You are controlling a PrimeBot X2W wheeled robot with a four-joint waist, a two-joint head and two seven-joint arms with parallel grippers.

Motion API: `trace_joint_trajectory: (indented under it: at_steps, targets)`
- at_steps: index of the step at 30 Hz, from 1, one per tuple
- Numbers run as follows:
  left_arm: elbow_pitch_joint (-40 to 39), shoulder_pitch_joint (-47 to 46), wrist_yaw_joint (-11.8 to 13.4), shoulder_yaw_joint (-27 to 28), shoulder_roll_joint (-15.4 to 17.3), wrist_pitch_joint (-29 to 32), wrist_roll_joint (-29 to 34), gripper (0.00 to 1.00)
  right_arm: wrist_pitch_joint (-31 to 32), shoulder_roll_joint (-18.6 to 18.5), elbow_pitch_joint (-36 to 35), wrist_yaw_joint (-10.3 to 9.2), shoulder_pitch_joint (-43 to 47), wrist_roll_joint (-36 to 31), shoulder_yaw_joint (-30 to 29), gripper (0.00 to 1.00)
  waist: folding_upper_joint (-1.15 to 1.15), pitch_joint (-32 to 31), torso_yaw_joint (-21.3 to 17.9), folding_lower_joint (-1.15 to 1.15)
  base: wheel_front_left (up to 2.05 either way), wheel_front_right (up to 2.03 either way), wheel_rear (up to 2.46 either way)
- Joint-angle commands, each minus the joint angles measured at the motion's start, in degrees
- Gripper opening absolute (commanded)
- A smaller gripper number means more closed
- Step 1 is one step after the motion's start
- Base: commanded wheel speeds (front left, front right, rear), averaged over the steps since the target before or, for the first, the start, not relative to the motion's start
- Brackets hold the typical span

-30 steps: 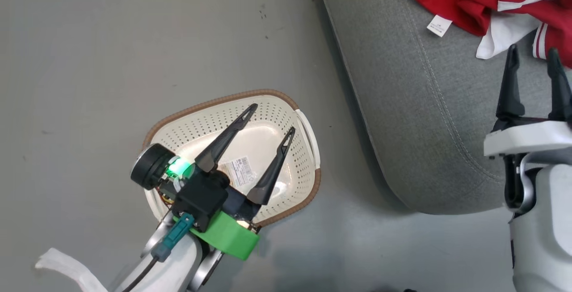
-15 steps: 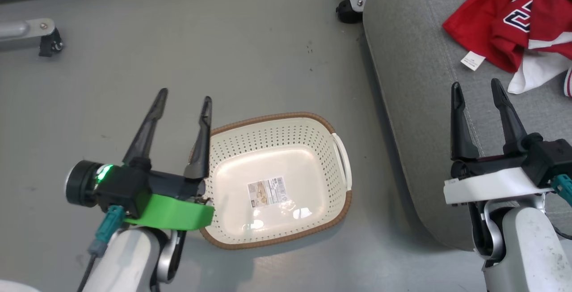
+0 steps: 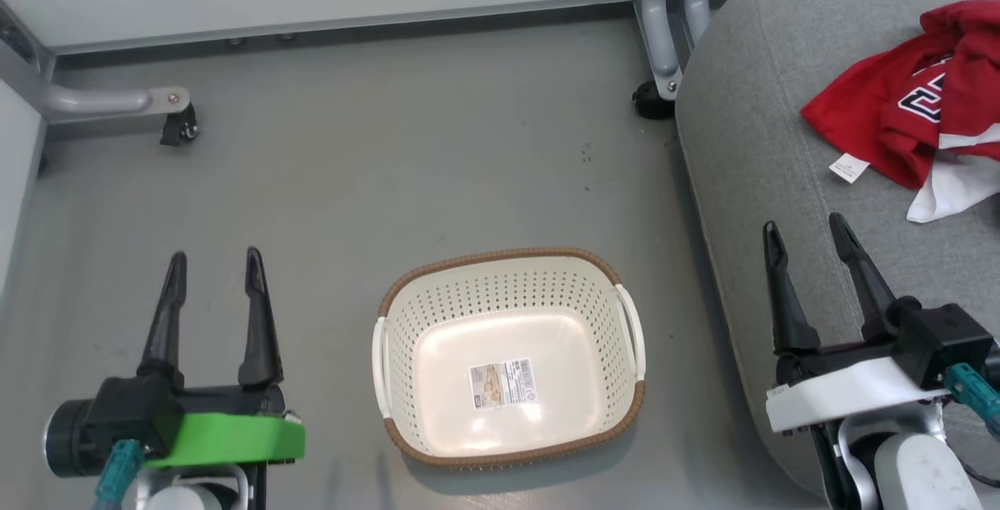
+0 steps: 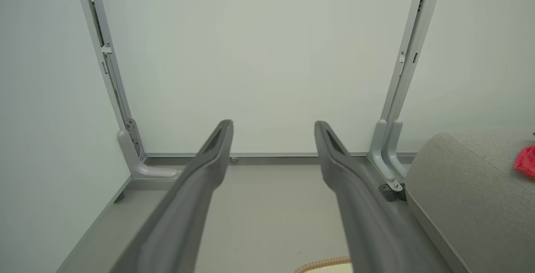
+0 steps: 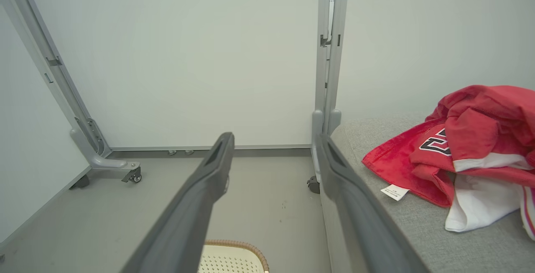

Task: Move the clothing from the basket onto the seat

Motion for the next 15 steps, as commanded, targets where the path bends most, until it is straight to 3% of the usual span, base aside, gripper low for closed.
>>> trace_joint_trajectory:
  at_steps: [1, 15]
  targets:
    - [0.2, 1.7, -0.7, 0.3, -0.5, -0.2, 0.5, 1.00, 0.3, -0.1, -0.4, -0.04, 1.3, 0.3, 0.3, 1.00, 0.00, -2.0, 0.7, 0.00, 0.00, 0.00, 0.00]
    - [4.2, 7.4, -3.9, 0.1, -2.1, -0.2, 3.3, 1.00, 2.1, -0.1, -0.8, -0.04, 7.5, 2.0, 2.2, 1.00, 0.00, -6.4, -0.1, 0.00, 0.00, 0.00, 0.00]
